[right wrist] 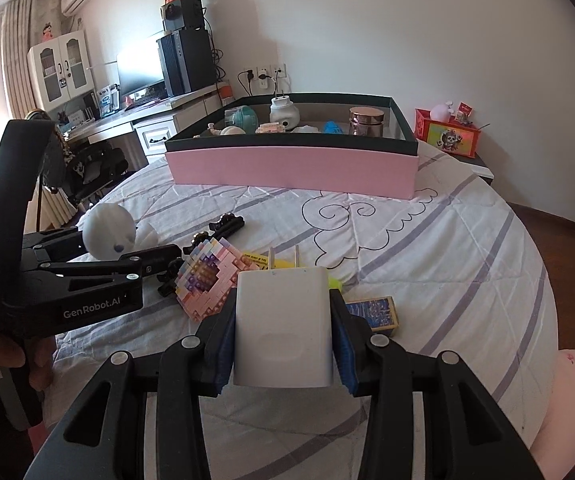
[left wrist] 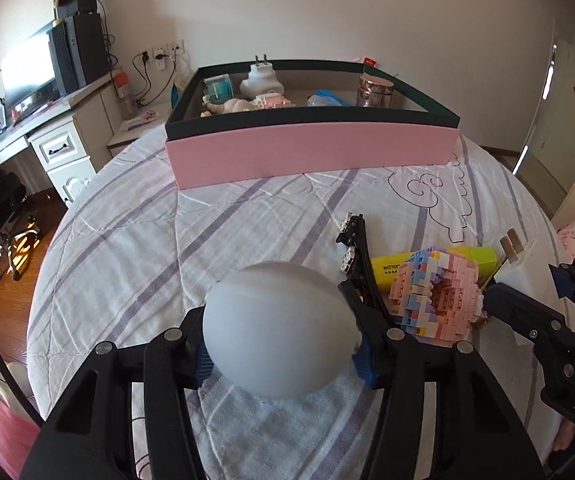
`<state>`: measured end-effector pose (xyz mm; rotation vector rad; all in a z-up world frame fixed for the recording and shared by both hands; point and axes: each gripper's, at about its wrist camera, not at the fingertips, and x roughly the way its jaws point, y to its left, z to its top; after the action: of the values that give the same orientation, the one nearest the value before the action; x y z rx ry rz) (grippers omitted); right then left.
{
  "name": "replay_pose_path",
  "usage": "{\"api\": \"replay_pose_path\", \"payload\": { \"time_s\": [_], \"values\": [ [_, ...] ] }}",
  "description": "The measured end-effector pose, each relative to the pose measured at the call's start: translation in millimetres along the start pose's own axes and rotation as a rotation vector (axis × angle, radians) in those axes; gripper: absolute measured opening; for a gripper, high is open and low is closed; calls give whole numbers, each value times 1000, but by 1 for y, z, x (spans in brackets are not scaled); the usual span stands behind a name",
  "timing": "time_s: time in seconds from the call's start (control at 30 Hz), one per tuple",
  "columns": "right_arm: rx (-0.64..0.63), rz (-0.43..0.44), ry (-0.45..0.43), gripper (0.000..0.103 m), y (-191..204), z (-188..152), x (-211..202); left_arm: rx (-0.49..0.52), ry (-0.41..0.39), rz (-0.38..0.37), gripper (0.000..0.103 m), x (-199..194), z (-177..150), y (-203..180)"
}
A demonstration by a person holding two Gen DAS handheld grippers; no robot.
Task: Organize rigid objects
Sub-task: 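Carry the white lamp and white box into the pink box and open both grippers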
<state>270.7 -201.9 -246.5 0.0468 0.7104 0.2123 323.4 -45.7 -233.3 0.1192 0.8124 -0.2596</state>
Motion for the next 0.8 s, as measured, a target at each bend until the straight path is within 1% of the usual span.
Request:
{"api": "replay_pose_path", "payload": {
  "time_s": [0.07, 0.1, 0.37, 0.5, 0.67, 0.8],
  "values": [
    [-6, 1, -8, 43, 4, 1, -4, -3, -36, 34, 55, -12, -3, 2],
    [-9, 2, -14, 43, 5, 2, -6, -7, -45, 39, 55, -19, -5, 3],
    [-51, 13, -80, 43, 28, 10, -35, -7, -167, 29, 55, -80, -13, -4],
    [-81, 20, -136, 43, 45, 19, -61, -8, -241, 32, 55, -119, -15, -9],
    [-121, 15, -239, 43, 66, 34, -104, -31, -372, 90, 55, -174, -11, -10],
    [-117, 14, -313, 43, 75, 45, -133, -60, -463, 135, 55, -212, -10, -10]
  ]
}}
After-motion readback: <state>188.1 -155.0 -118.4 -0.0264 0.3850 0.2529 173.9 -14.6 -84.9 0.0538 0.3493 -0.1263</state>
